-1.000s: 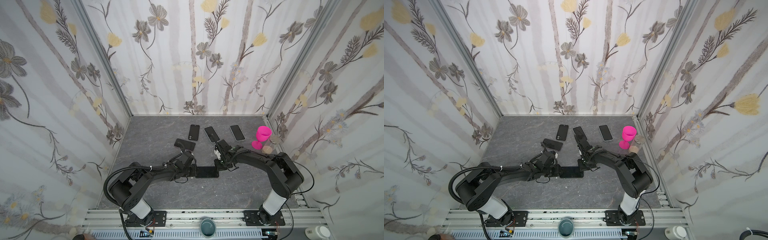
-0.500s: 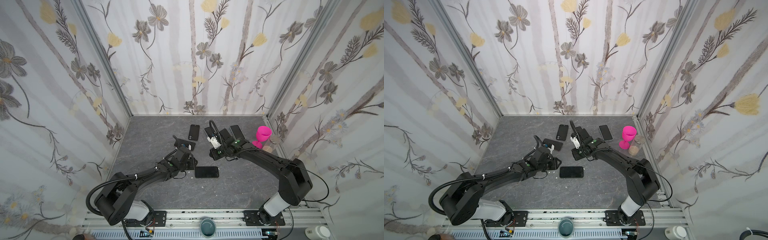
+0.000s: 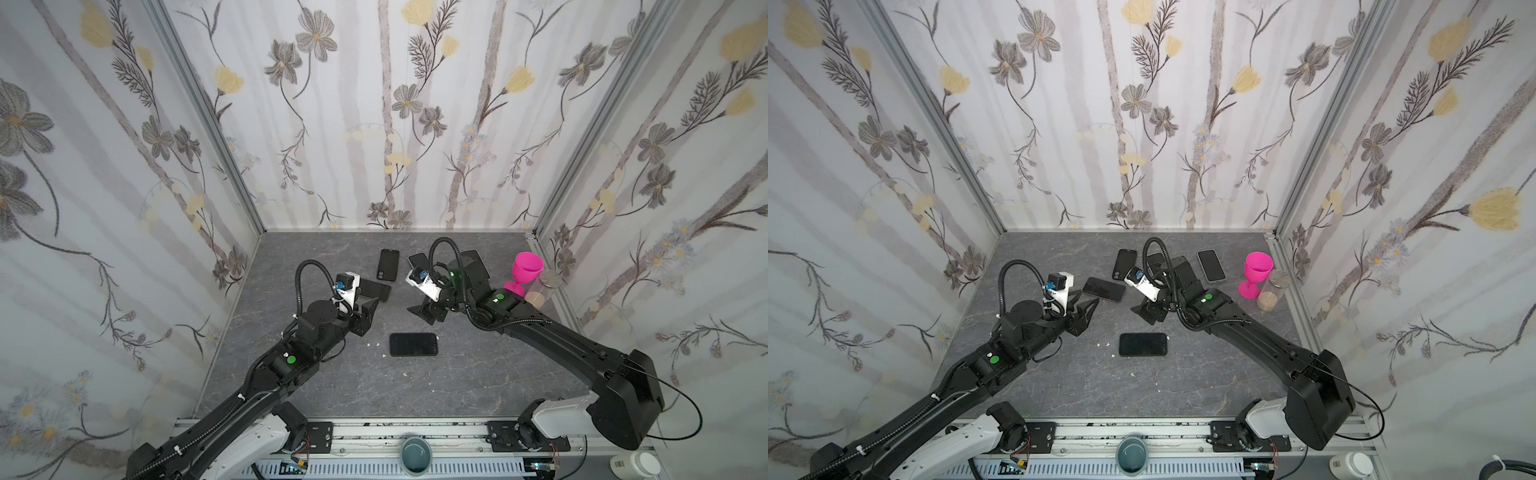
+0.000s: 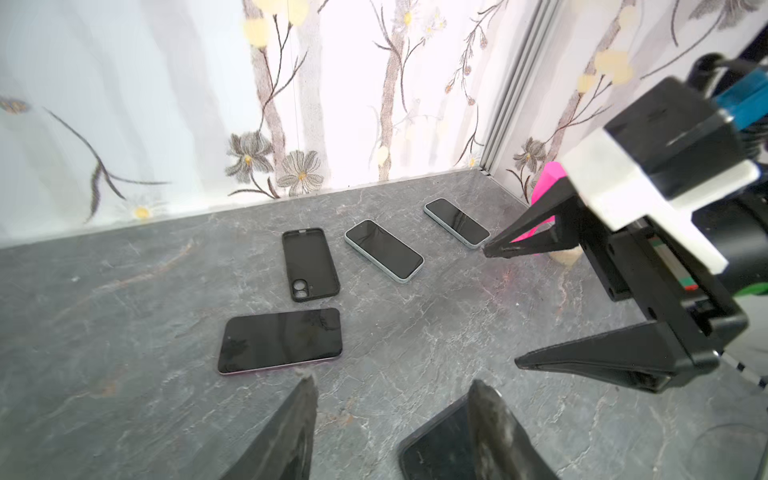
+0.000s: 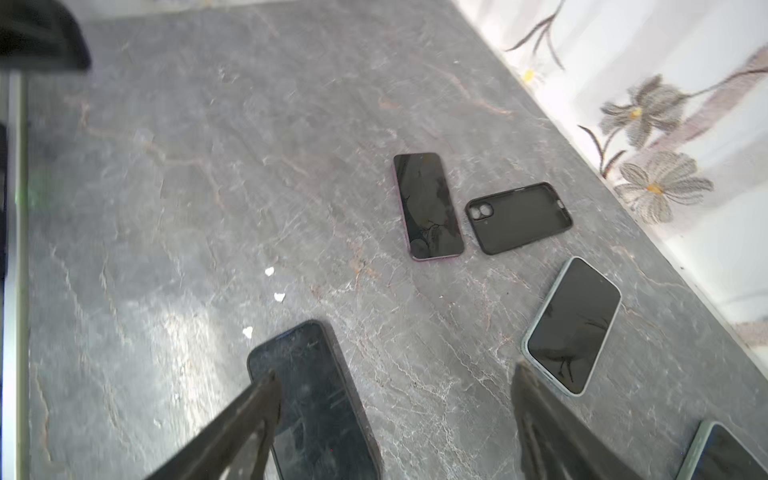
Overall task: Put the phone into the phone case
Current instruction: 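Open both grippers and lift them off the cased phone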
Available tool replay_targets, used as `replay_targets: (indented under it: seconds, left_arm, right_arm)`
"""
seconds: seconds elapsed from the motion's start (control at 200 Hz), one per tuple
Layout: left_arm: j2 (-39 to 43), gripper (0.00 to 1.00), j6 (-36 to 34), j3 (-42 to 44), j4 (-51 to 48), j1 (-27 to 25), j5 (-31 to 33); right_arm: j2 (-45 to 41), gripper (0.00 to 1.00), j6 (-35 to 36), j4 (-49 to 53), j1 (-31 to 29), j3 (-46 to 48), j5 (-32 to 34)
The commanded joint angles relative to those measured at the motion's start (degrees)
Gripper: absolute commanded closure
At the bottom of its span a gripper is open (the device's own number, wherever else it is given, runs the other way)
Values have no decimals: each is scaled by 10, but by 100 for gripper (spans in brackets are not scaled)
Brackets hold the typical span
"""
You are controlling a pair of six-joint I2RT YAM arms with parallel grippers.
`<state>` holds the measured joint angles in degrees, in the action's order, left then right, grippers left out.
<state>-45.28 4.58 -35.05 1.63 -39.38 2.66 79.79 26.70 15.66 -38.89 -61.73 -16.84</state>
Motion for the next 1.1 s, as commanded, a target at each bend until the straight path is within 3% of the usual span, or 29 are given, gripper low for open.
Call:
replay_targets:
  seconds: [0.0,0.15,0.275,0.38,0.629,1.094]
  left_arm:
    - [31,42,-94,27,12,1,-38]
    - [53,40,-139,64,0,0,-135]
    - [46,36,-152,85,1,1,-174]
    - [39,34,-166,100,5,1,-165]
    - [58,17,-164,140,48,0,-103]
    - [51,12,-156,151,68,0,-78]
  right_arm:
    - [18,9,132,44,0,10,-58]
    - [68,4,171,91,-3,13,-51]
    - [127,2,174,123,-11,-5,-27]
    - [167,0,159,128,-20,-17,-1]
    - [214,0,145,130,-38,-18,21]
    - [249,2,131,139,-48,-17,55]
